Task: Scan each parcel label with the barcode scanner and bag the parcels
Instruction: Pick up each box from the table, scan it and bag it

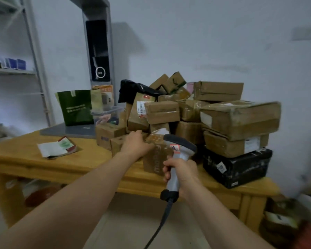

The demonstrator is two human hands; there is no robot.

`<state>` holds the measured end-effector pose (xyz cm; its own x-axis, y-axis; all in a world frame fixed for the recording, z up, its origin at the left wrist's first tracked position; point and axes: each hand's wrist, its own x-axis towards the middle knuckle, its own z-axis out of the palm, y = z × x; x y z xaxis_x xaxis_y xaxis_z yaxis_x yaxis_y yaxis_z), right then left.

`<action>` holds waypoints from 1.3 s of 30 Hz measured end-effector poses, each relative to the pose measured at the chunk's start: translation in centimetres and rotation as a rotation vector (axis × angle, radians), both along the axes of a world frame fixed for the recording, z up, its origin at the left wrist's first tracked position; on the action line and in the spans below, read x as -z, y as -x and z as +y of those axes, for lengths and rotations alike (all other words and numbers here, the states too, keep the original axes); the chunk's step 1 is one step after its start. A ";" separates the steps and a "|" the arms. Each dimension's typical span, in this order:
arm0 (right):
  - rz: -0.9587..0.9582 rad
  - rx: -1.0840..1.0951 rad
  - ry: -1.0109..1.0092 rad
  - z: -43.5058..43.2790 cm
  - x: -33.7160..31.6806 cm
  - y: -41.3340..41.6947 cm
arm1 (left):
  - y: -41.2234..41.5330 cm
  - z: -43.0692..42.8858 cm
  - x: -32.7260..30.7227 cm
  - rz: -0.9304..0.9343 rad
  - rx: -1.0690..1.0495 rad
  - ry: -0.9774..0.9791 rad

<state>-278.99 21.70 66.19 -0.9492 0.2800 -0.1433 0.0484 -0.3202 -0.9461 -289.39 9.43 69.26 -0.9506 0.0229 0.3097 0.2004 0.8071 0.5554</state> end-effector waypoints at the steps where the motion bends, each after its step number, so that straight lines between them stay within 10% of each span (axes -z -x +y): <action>1: -0.014 0.001 0.023 0.6 0.6 -0.1 | 0.4 1.1 0.1 -0.050 -0.008 -0.033; 12: -0.063 0.030 0.064 4.1 3.7 -0.2 | 1.1 4.9 1.0 -0.185 -0.091 -0.114; 24: 0.044 0.159 0.228 3.5 4.3 1.4 | -3.5 -1.3 8.3 0.264 0.388 0.207; 33: 0.001 0.159 0.153 2.4 6.6 1.6 | -5.0 0.6 9.7 -0.172 0.153 -0.992; 39: 0.033 0.163 0.159 2.1 7.9 1.4 | -5.0 0.0 10.4 -0.172 0.148 -0.919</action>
